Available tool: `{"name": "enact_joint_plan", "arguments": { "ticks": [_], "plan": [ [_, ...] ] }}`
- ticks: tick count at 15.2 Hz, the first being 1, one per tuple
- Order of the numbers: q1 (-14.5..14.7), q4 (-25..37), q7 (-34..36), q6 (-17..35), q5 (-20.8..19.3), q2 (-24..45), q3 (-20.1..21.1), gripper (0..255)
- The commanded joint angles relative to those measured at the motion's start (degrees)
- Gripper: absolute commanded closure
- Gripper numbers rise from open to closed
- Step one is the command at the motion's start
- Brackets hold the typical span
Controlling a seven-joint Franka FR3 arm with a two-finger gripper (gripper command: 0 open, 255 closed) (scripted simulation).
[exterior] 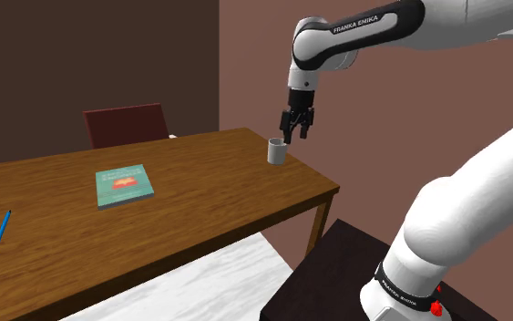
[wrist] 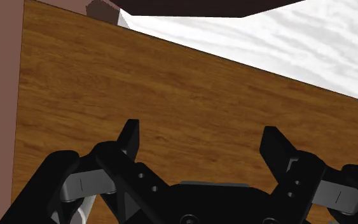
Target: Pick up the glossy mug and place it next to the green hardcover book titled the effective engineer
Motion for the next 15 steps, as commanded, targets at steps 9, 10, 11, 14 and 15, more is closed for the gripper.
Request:
{"name": "enact_joint_plan", "arguments": {
  "ticks": [9,10,11,14,15],
  "plan": [
    [-1.74,11.39,-4.87,10.24,-0.8,19.67,-3.31,0],
    [-1.97,12.88,-5.35,10.95,-0.7,21.68,-3.57,0],
    [-2.21,14.43,-5.84,11.61,-0.58,23.7,-3.8,0],
    [-3.03,19.56,-7.25,13.18,-0.06,29.82,-4.4,0],
    [-3.35,21.43,-7.71,13.57,0.15,31.88,-4.55,0]
  ]
}}
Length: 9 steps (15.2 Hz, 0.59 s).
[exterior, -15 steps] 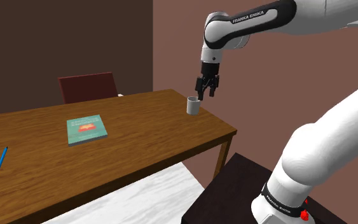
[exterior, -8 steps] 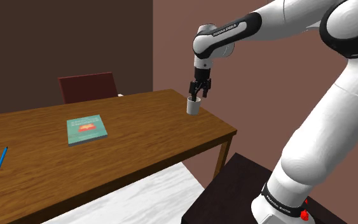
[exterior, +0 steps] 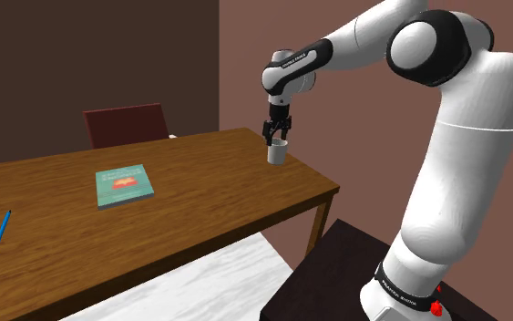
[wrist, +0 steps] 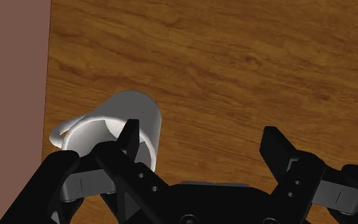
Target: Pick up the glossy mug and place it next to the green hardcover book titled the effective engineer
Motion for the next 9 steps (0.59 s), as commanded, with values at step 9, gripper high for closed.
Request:
{"name": "enact_joint_plan", "arguments": {
  "ticks": [9],
  "plan": [
    [-2.1,9.32,-2.54,4.0,1.43,12.24,-0.57,0]
  ]
}}
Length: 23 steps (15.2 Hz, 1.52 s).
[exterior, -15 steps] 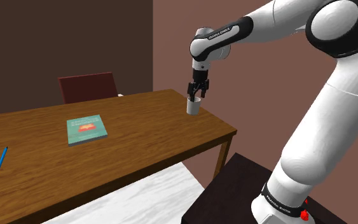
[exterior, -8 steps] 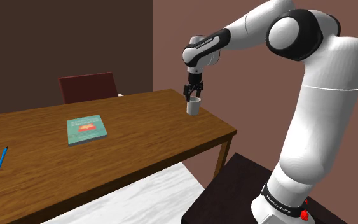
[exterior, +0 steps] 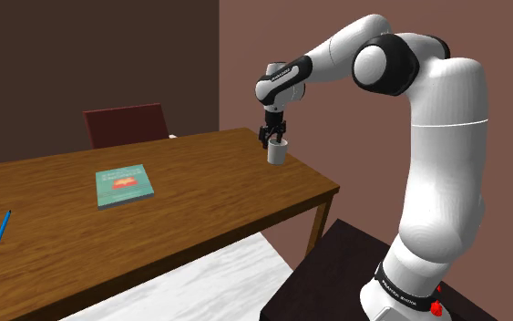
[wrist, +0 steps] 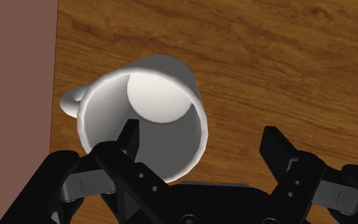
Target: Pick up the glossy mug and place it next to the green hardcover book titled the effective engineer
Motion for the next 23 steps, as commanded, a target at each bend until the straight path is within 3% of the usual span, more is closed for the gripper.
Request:
{"name": "enact_joint_plan", "arguments": {
  "ticks": [1,11,12,23],
  "plan": [
    [-0.09,-0.6,-0.11,1.31,0.15,0.69,0.04,0],
    [-0.2,-1.41,-0.24,2.97,0.35,1.56,0.11,0],
    [-0.2,-1.41,-0.24,2.97,0.35,1.56,0.11,255],
    [-0.15,-0.81,-0.19,1.69,0.2,0.87,0.04,255]
  ]
}}
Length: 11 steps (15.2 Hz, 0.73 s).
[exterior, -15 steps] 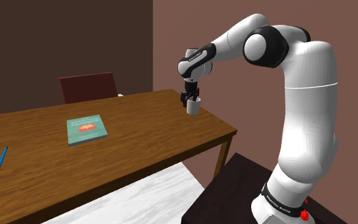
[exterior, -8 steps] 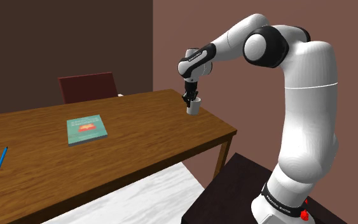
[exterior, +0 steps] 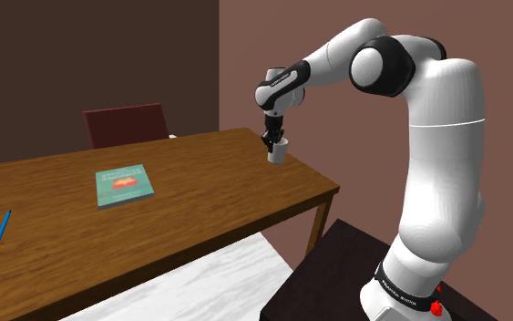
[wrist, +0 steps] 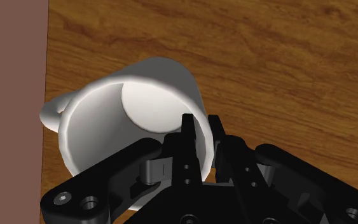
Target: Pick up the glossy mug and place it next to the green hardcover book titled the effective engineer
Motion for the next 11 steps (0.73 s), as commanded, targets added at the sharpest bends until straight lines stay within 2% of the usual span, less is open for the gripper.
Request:
{"name": "enact_joint_plan", "arguments": {
  "ticks": [1,11],
  "plan": [
    [0.07,0.71,0.09,-1.24,-0.13,-0.55,-0.05,255],
    [0.23,4.78,0.23,-7.96,-0.73,-3.25,-0.3,255]
  ]
}}
